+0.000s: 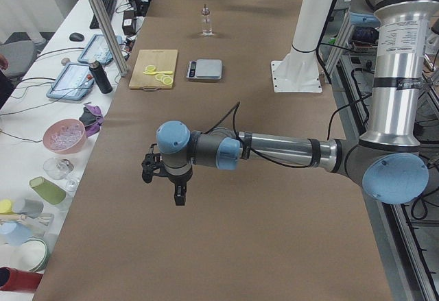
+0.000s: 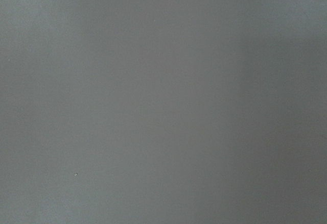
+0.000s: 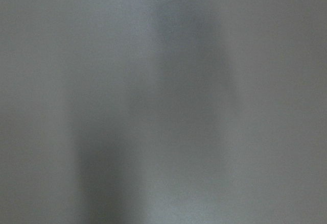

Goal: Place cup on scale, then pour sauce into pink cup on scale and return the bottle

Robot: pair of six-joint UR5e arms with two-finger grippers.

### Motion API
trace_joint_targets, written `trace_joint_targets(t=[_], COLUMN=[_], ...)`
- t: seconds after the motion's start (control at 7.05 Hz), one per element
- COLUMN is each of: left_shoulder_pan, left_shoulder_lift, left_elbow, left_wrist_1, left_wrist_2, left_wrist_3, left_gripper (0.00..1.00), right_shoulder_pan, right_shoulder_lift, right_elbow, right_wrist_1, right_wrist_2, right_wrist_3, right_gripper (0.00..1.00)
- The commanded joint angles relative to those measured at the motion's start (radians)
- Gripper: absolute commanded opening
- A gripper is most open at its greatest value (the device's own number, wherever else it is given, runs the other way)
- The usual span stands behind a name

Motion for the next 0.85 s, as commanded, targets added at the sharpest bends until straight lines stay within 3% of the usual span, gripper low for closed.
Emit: trace_joint_targets(t=[0.0, 0.28, 0.57, 0.71], left_shoulder_pan=[0.085, 0.172, 0.223, 0.232], left_shoulder_lift=[-0.081, -0.167, -0.217, -0.245], left_elbow=[-0.005, 0.006, 0.015, 0.041], left_wrist_1=[0.002, 0.002, 0.002, 0.002], left_wrist_2=[0.001, 0.003, 0.001, 0.001], left_wrist_3=[-0.154, -0.309, -0.401, -0.424], left_gripper=[0.98, 0.98, 0.98, 0.98], right_shoulder_pan=[-0.001, -0.001, -0.001, -0.001], right_shoulder_lift=[0.003, -0.004, -0.02, -0.036], right_elbow=[0.0, 0.003, 0.002, 0.002], right_wrist_1=[0.002, 0.008, 0.018, 0.084], right_wrist_2=[-0.002, 0.002, 0.009, 0.024], right_wrist_3=[0.0, -0.021, -0.261, -0.34], right_gripper=[1.0, 1.0, 1.0, 1.0])
